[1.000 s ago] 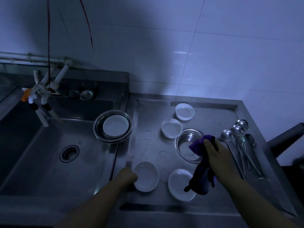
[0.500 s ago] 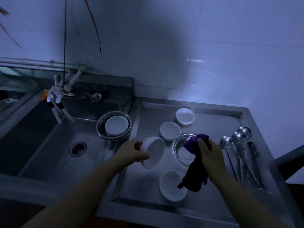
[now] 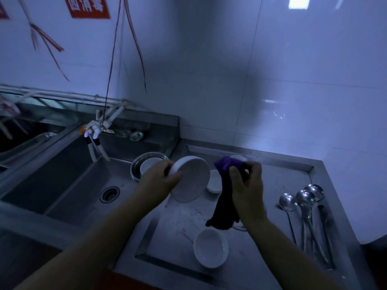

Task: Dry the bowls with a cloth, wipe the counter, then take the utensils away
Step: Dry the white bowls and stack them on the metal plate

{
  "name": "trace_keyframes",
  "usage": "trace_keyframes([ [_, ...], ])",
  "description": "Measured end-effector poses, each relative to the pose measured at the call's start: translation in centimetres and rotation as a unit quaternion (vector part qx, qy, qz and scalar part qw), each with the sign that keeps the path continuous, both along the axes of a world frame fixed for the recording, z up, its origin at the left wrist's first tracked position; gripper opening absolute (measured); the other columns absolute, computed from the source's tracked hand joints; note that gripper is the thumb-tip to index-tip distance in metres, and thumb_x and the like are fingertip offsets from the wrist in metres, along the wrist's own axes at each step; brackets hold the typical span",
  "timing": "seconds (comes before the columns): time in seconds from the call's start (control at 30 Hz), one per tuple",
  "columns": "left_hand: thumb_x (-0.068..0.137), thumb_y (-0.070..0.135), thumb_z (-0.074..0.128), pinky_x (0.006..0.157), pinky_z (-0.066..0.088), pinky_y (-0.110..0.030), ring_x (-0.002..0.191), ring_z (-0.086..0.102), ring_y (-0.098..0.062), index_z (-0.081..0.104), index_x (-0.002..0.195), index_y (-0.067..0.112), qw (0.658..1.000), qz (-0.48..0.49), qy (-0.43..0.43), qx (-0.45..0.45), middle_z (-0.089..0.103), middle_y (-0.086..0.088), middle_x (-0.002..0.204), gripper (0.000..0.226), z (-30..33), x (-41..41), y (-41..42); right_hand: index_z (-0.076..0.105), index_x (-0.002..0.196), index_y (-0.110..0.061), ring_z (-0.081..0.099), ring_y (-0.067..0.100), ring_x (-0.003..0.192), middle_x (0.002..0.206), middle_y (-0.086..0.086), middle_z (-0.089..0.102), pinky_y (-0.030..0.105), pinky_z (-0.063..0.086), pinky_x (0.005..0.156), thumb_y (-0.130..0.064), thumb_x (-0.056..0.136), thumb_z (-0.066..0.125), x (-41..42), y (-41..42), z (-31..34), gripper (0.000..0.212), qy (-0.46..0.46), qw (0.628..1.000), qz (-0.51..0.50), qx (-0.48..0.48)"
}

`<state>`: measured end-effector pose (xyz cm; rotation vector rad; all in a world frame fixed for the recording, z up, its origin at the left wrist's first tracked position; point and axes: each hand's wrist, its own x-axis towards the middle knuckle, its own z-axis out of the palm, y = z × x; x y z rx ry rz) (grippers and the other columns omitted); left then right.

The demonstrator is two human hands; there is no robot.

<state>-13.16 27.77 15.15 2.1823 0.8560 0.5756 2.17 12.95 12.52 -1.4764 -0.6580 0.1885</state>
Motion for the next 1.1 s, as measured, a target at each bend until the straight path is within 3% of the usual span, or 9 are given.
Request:
trace_keyframes([
  [0.13, 0.093, 0.028, 0.046, 0.065, 0.042, -0.038, 0.076, 0.054, -0.031, 0.057, 0.089, -0.001, 0.979, 0.036, -0.124, -0.159, 0.058, -0.02, 0.084, 0.031, 1.6, 0.5, -2.3, 0.049, 0.099, -0.017, 0.051, 0.013, 0.096, 0.107, 0.01, 0.055, 0.013, 0.044, 0.083, -0.035, 0.084, 0.06, -1.9, 1.7, 2.6, 0.026, -0.348, 0.934, 0.071, 0.031],
  [0.23, 0.08, 0.038, 0.044, 0.066, 0.041, -0.042, 0.077, 0.053, -0.039, 0.055, 0.092, -0.002, 0.957, 0.064, -0.186, -0.215, 0.056, -0.029, 0.087, 0.043, 3.2, 0.8, -3.5, 0.065, 0.096, -0.016, 0.057, 0.017, 0.108, 0.108, 0.006, 0.066, 0.042, 0.044, 0.101, -0.034, 0.086, 0.058, -2.5, 1.8, 2.4, 0.022, -0.567, 0.815, 0.083, -0.086],
  [0.33, 0.087, 0.028, 0.045, 0.066, 0.039, -0.041, 0.075, 0.049, -0.031, 0.053, 0.088, 0.003, 0.935, 0.09, -0.228, -0.258, 0.052, -0.022, 0.084, 0.026, 3.9, 1.1, -4.1, 0.07, 0.087, -0.018, 0.063, 0.015, 0.101, 0.096, 0.001, 0.071, 0.045, 0.039, 0.105, -0.039, 0.094, 0.047, -3.5, 1.4, 2.7, 0.032, -0.556, 0.824, 0.057, -0.099],
  [0.47, 0.091, 0.024, 0.046, 0.062, 0.045, -0.035, 0.073, 0.055, -0.024, 0.055, 0.089, 0.01, 0.895, 0.067, -0.267, -0.351, 0.058, -0.012, 0.082, 0.017, 4.5, 1.0, -4.2, 0.068, 0.098, -0.016, 0.064, 0.01, 0.093, 0.097, 0.0, 0.072, 0.027, 0.039, 0.101, -0.048, 0.095, 0.042, -6.5, 2.0, 3.4, 0.041, -0.526, 0.847, -0.005, -0.079],
  [0.53, 0.092, 0.028, 0.047, 0.059, 0.046, -0.032, 0.073, 0.057, -0.022, 0.054, 0.092, 0.013, 0.913, 0.032, -0.244, -0.327, 0.06, -0.01, 0.084, 0.017, 5.1, 0.5, -3.6, 0.068, 0.104, -0.014, 0.065, 0.01, 0.095, 0.1, 0.001, 0.072, 0.024, 0.041, 0.097, -0.046, 0.09, 0.052, -7.1, 2.2, 3.3, 0.038, -0.549, 0.832, -0.012, -0.082],
  [0.77, 0.087, 0.03, 0.041, 0.062, 0.042, -0.038, 0.072, 0.052, -0.026, 0.055, 0.093, 0.003, 0.976, -0.075, -0.143, -0.144, 0.057, -0.021, 0.086, 0.032, 6.7, -1.9, -0.3, 0.073, 0.088, -0.013, 0.069, 0.018, 0.081, 0.088, 0.004, 0.073, 0.033, 0.055, 0.082, -0.024, 0.085, 0.066, -2.2, 1.9, 5.8, 0.014, -0.774, 0.627, 0.061, -0.067],
  [0.83, 0.078, 0.032, 0.039, 0.059, 0.041, -0.038, 0.068, 0.05, -0.025, 0.056, 0.092, -0.004, 0.975, -0.087, -0.163, -0.12, 0.056, -0.019, 0.079, 0.042, 7.4, -2.1, 0.1, 0.074, 0.085, -0.011, 0.069, 0.02, 0.08, 0.087, 0.006, 0.073, 0.034, 0.054, 0.086, -0.02, 0.082, 0.07, -1.8, 2.6, 6.6, 0.01, -0.796, 0.601, 0.034, -0.069],
  [0.93, 0.078, 0.029, 0.038, 0.06, 0.039, -0.038, 0.066, 0.048, -0.024, 0.056, 0.085, 0.001, 0.968, -0.079, -0.212, -0.105, 0.054, -0.017, 0.076, 0.034, 8.2, -1.8, 0.7, 0.072, 0.088, -0.01, 0.068, 0.021, 0.075, 0.084, 0.008, 0.072, 0.036, 0.056, 0.08, -0.026, 0.084, 0.066, -3.7, 4.2, 5.8, 0.018, -0.761, 0.643, -0.031, -0.078],
  [1.1, 0.096, 0.018, 0.039, 0.067, 0.046, -0.03, 0.088, 0.056, -0.018, 0.049, 0.099, 0.034, 0.951, -0.101, -0.252, -0.149, 0.054, -0.002, 0.102, 0.019, 8.3, -1.5, 1.3, 0.05, 0.117, -0.01, 0.064, 0.017, 0.086, 0.094, 0.007, 0.071, 0.033, 0.053, 0.08, -0.033, 0.097, 0.05, -8.5, 7.1, 3.6, 0.03, -0.638, 0.758, -0.132, -0.035],
])
